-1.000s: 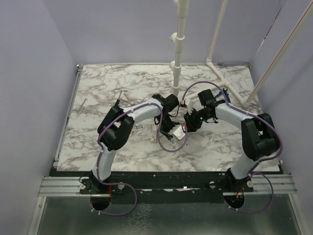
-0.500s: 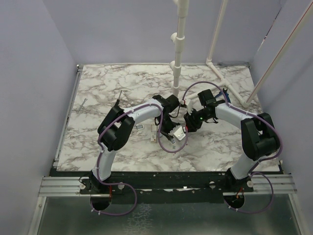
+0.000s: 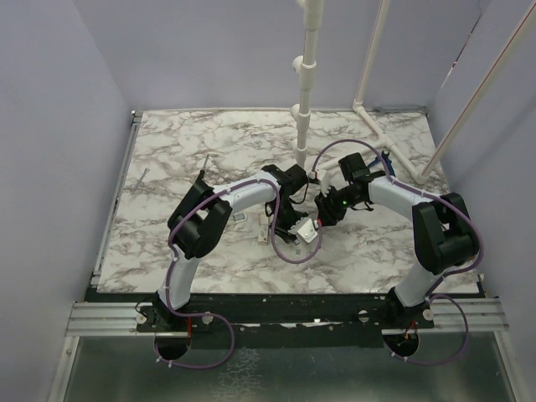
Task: Load the staples into the stapler
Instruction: Install the staple into the stapler.
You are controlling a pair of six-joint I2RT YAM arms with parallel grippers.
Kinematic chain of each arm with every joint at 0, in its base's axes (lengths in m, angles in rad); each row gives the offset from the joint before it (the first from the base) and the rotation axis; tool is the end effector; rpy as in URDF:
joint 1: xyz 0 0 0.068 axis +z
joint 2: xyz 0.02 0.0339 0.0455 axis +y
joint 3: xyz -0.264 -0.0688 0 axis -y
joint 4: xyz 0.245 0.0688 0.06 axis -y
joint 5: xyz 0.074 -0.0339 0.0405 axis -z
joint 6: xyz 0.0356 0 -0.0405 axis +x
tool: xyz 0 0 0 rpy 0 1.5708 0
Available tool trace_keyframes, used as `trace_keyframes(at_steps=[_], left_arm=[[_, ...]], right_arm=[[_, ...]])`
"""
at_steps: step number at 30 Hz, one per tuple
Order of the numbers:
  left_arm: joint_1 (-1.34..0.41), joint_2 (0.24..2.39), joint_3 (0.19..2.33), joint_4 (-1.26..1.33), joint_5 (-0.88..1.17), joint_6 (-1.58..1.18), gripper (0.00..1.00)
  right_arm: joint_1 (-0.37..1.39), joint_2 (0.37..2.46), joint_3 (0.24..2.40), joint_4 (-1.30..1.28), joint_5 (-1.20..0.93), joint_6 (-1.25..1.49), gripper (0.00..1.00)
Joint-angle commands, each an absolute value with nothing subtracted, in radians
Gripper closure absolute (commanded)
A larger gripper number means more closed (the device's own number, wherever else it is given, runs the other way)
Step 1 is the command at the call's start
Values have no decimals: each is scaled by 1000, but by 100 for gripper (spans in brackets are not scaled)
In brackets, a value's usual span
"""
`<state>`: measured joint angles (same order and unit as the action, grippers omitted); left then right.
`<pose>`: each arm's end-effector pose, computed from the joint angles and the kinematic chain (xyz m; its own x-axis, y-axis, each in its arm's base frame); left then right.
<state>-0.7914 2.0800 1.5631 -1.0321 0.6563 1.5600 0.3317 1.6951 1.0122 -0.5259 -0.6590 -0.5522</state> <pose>0.2612 -0.2952 0.1729 0.5653 0.5550 -0.6102 0.7088 -0.7052 0.0152 0.2925 0.1238 0.1719 -0.5102 -0.6144 -0.6019 -0.8576 0.4165 0.3018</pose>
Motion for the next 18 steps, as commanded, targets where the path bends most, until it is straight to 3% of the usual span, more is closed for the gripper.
trace_keyframes(at_steps=[1, 11, 18], left_arm=[[-797, 2065, 1568, -1032, 638, 1550, 62], [-797, 2007, 1606, -1017, 672, 1468, 51], [-777, 1926, 1557, -924, 665, 1366, 49]], right_arm=[[327, 1709, 1031, -558, -650, -569, 65], [327, 1703, 1032, -555, -660, -577, 65], [327, 1687, 1020, -549, -672, -598, 65]])
